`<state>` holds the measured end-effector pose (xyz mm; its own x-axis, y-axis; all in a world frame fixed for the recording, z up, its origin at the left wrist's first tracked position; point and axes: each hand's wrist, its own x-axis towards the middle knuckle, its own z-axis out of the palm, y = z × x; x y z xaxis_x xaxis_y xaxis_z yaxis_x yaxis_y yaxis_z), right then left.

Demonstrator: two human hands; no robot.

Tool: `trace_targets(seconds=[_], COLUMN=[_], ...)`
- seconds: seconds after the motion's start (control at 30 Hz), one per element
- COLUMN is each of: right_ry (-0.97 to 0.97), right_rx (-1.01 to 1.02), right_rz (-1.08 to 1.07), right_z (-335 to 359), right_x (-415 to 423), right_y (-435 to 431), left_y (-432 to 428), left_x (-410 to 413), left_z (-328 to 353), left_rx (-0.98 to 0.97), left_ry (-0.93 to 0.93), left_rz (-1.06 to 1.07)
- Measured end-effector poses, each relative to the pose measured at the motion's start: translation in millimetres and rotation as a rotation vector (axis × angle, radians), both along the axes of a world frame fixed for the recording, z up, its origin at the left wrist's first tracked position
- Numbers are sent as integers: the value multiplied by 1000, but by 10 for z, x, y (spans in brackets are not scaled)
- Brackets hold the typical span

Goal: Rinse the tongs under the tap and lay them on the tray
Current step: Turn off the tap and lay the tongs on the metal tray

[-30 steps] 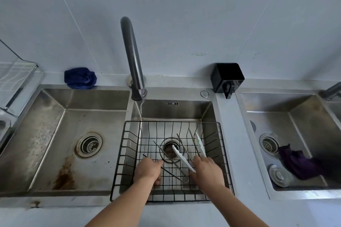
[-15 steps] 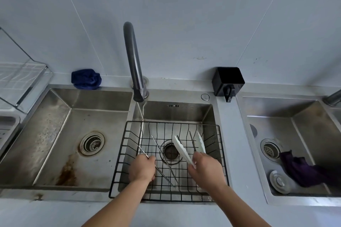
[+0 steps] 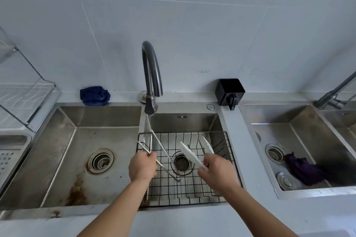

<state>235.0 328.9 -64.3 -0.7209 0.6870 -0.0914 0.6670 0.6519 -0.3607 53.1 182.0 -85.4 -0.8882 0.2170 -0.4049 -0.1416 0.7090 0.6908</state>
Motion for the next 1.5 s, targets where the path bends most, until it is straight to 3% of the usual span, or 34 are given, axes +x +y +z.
trace_targets(seconds=[0.23, 0.4, 0.67, 1.07, 1.3, 1.5], right_ry=[197, 312, 330, 385, 379, 331], right_rx=[227, 257, 150, -61, -111, -95], right_rz=[41, 80, 334, 677, 788, 754], right_z=[241, 304, 451, 520, 561, 495], right_x=[-297, -599, -1234, -2290, -2854, -3363], right_y=[-580, -1143, -1765, -2306, -2988, -3608], left_y=[-670, -1291, -2212, -3369, -4129, -4703], left_x=[-469, -802, -1169, -1337, -1594, -2061], left_z=[314, 445, 514, 760, 729, 518], left_rx=[105, 172, 167, 149, 81, 67], left_ry=[57, 48, 40, 203, 236, 184], left_rz=[-6, 64, 241, 622, 699, 656])
